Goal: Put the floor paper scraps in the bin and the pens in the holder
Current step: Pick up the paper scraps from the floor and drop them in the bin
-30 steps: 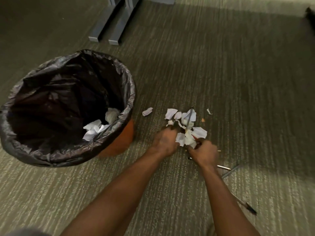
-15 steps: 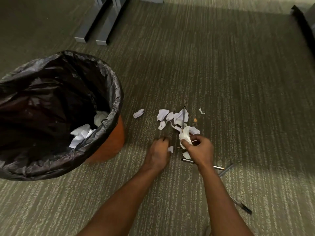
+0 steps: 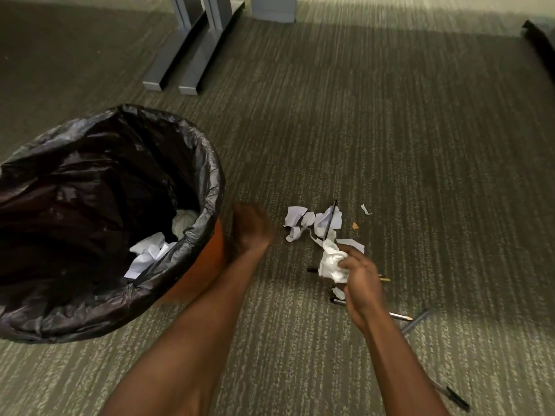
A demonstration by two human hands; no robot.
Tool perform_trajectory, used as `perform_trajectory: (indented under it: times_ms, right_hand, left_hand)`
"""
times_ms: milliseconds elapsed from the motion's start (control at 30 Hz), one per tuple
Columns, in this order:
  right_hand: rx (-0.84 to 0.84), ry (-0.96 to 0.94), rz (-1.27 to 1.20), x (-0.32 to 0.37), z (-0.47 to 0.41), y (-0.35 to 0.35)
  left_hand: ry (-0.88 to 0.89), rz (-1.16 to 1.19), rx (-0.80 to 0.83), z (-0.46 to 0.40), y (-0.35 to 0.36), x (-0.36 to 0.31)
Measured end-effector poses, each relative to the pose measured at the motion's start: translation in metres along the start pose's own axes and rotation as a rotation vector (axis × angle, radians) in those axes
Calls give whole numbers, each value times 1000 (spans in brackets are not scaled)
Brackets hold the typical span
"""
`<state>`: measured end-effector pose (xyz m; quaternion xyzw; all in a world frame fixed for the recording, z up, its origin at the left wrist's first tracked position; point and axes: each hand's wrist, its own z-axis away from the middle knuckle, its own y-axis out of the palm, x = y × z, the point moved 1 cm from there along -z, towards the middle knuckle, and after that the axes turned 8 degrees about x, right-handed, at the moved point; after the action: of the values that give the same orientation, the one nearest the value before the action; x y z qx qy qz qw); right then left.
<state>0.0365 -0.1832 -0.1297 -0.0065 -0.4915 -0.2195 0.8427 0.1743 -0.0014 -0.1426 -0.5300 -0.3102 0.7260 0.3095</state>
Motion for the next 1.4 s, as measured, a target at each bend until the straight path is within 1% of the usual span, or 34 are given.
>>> perform_trajectory:
  times_ms: [100, 167, 200, 267, 333, 400, 433, 500, 567, 600, 667, 700, 767, 867, 933, 1033, 1100, 1167, 1267, 1400]
  right_hand:
    - [1, 11, -38, 3, -5, 8]
    - [6, -17, 55, 7, -12, 13]
    - [-5, -46, 183, 11, -17, 17]
    - [-60, -129, 530, 17, -27, 23]
    - [-84, -277, 838, 27, -34, 32]
    - [7, -406, 1062, 32, -42, 44]
    - [64, -435, 1148, 32, -47, 50]
    - [133, -416, 1325, 24, -62, 59]
    - [185, -331, 1481, 14, -74, 64]
    - [210, -297, 1521, 9, -76, 66]
    - [222, -288, 1544, 1, -77, 67]
    - [213, -313, 1534, -3, -76, 67]
    - [189, -386, 1437, -11, -72, 64]
    - [183, -429, 1348, -20, -57, 57]
    - [166, -445, 1260, -23, -43, 54]
    - [55, -458, 985, -26, -20, 52]
    - [-20, -414, 772, -27, -2, 48]
    - [-72, -340, 613, -29, 10, 40]
    - [-102, -230, 442, -27, 12, 26]
    - [-169, -225, 262, -10, -2, 12]
  left_hand:
    - [-35, -16, -57, -23, 2, 4]
    - [-34, -47, -34, -29, 7, 13]
    - [-12, -98, 3, -30, 11, 19]
    - [32, -200, 82, -29, 20, 28]
    - [32, -229, 135, -24, 28, 36]
    - [71, -194, 116, -18, 30, 41]
    - [94, -180, 103, -16, 29, 42]
    - [116, -191, 114, -11, 28, 40]
    - [125, -194, 121, -5, 27, 32]
    - [143, -177, 119, -4, 26, 27]
    - [207, -96, 105, -8, 25, 16]
    - [237, -66, 110, -10, 24, 9]
    - [293, -74, 150, -16, 23, -3]
    - [341, -225, 226, -20, 30, -19]
    - [335, -263, 269, -22, 40, -23]
    - [269, -313, 354, -25, 54, -27]
    - [265, -372, 371, -24, 60, -32]
    - [298, -408, 355, -20, 64, -37]
    - [340, -436, 371, -7, 66, -38]
    - [337, -366, 369, 10, 66, -29]
